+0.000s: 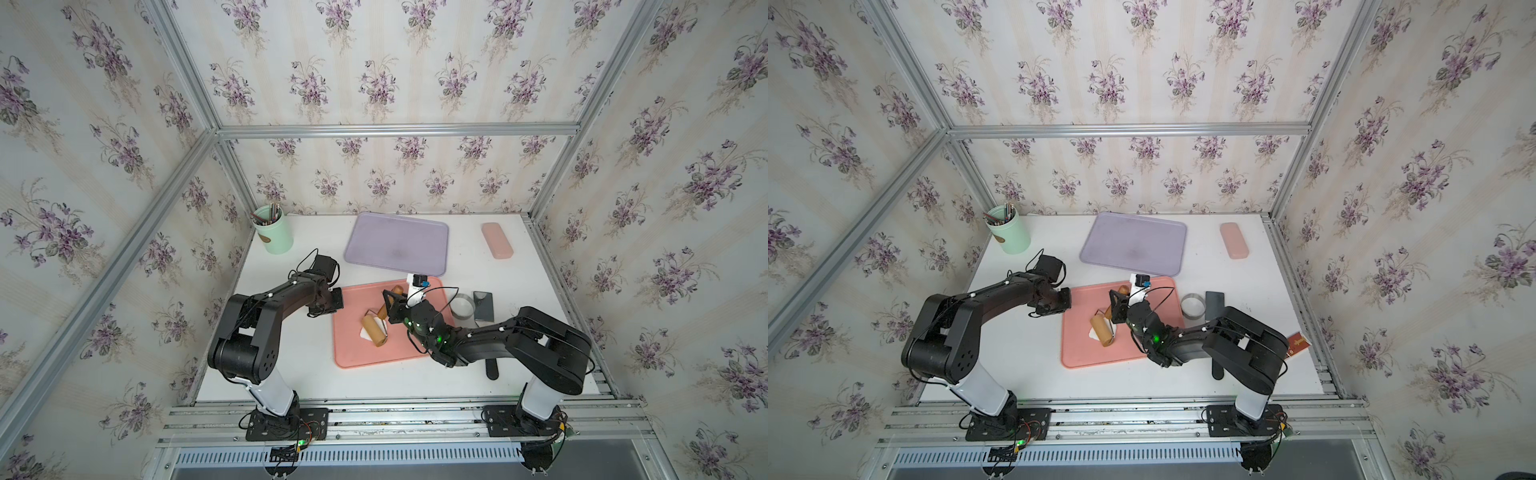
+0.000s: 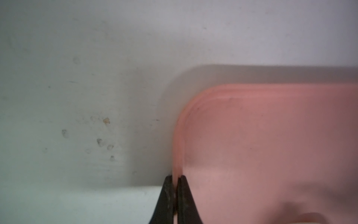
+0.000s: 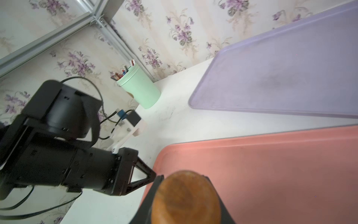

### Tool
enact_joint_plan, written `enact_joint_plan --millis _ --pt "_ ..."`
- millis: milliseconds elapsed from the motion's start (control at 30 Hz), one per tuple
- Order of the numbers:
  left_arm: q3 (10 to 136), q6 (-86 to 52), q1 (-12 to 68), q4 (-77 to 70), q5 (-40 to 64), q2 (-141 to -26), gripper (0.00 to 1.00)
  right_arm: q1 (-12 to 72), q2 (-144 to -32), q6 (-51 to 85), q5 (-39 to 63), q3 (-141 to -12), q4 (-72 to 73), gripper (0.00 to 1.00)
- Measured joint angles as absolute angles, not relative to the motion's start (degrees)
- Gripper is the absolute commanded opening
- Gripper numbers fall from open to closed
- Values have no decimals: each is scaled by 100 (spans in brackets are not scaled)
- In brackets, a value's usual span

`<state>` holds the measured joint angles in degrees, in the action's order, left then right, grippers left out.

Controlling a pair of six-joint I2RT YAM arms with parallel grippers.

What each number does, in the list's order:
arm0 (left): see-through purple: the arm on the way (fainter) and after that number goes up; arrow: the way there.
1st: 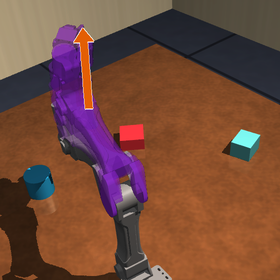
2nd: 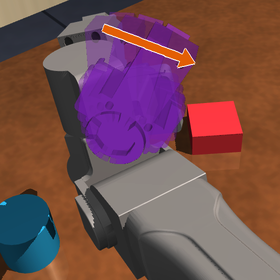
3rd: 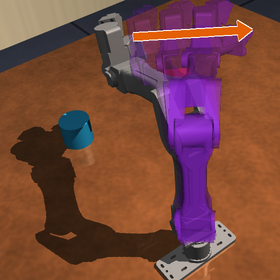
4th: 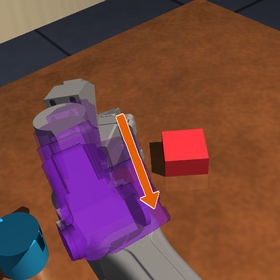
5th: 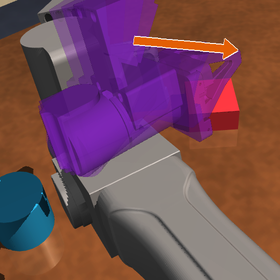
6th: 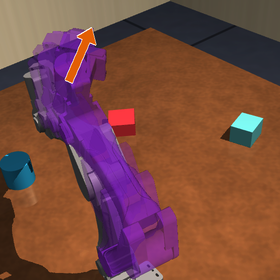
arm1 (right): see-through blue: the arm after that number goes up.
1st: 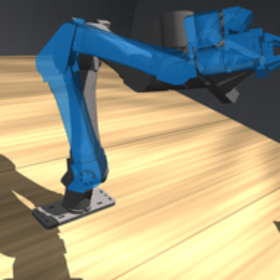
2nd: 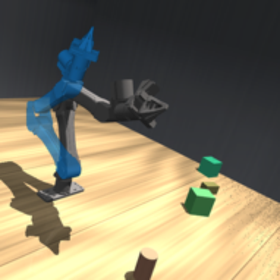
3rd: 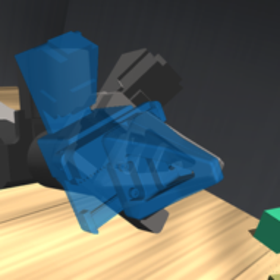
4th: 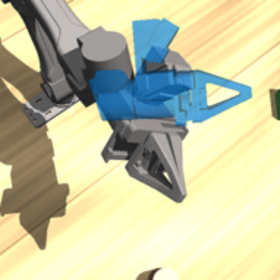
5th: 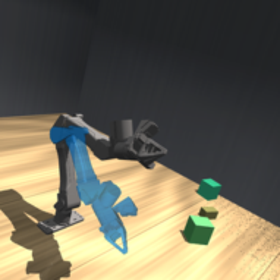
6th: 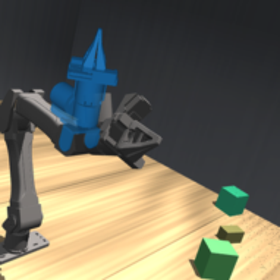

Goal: Roll out the dumpling wrappers from the dough
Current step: Flatten out the dough on the work surface.

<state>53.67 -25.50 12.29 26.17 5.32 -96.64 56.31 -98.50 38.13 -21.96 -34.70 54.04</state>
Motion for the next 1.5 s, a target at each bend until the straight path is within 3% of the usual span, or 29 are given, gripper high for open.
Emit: enact_joint_plan --millis 400,667,933,1300,1500 --pt "5330 -2565 1229 2615 539 -9629 0 5789 -10055 3806 -2265 -3559 5621 0" --pt "5354 -2567 1225 2648 539 -9644 0 5273 -9430 4106 -2460 -3096 5277 0" --pt "5376 -2571 1223 2659 556 -9662 0 6031 -10180 3806 -2751 -3708 5575 0" --pt "5395 -2571 1225 2722 556 -9664 0 5422 -9260 4230 -2978 -2991 5004 0" --pt "5391 -2571 1225 2720 591 -9662 0 5885 -9743 3979 -3444 -3398 5162 0"
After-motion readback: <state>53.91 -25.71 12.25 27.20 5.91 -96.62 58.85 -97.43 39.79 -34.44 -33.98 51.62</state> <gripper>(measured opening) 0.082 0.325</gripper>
